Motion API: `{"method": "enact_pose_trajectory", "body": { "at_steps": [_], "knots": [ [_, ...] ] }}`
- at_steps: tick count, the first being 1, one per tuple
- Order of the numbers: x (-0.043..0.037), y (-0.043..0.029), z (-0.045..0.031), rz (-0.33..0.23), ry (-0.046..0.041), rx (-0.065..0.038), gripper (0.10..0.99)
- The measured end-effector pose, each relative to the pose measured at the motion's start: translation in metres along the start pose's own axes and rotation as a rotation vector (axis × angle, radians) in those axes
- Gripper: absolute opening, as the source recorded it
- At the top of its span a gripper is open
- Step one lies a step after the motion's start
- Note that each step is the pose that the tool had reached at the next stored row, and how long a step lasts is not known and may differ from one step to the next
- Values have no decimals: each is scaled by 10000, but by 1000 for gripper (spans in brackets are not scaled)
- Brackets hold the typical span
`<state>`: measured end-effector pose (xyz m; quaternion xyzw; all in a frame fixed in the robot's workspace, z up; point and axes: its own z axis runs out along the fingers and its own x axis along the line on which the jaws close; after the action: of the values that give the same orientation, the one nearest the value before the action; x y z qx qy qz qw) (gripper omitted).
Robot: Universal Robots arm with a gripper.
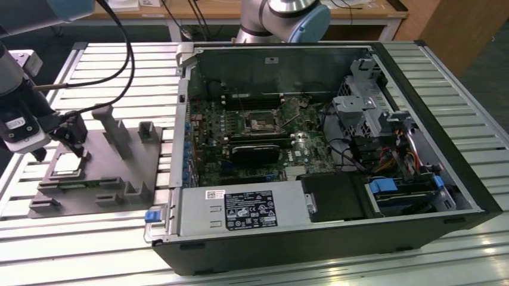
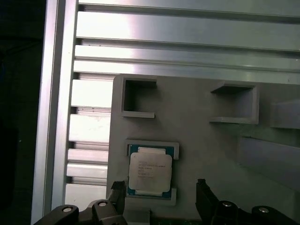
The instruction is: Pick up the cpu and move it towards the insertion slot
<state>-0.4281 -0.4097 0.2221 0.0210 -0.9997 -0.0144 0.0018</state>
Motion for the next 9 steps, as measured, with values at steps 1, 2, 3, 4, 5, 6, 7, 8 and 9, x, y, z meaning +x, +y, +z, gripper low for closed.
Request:
{"method": "enact_pose_trajectory", "body": {
  "at_steps": [1,2,3,4,5,6,7,8,9],
  "knots": [
    [0,0,10,0,0,0,706],
    [1,-1,20,-1,1,0,706],
    [1,-1,30,-2,0,1,706],
    [2,-2,39,-1,0,1,706],
    [3,-2,48,0,0,1,706],
    [4,-2,55,-1,1,2,706],
    [4,-2,63,0,0,1,706],
    [4,-2,69,0,0,2,706],
    [5,-2,76,0,0,1,706]
  ]
}}
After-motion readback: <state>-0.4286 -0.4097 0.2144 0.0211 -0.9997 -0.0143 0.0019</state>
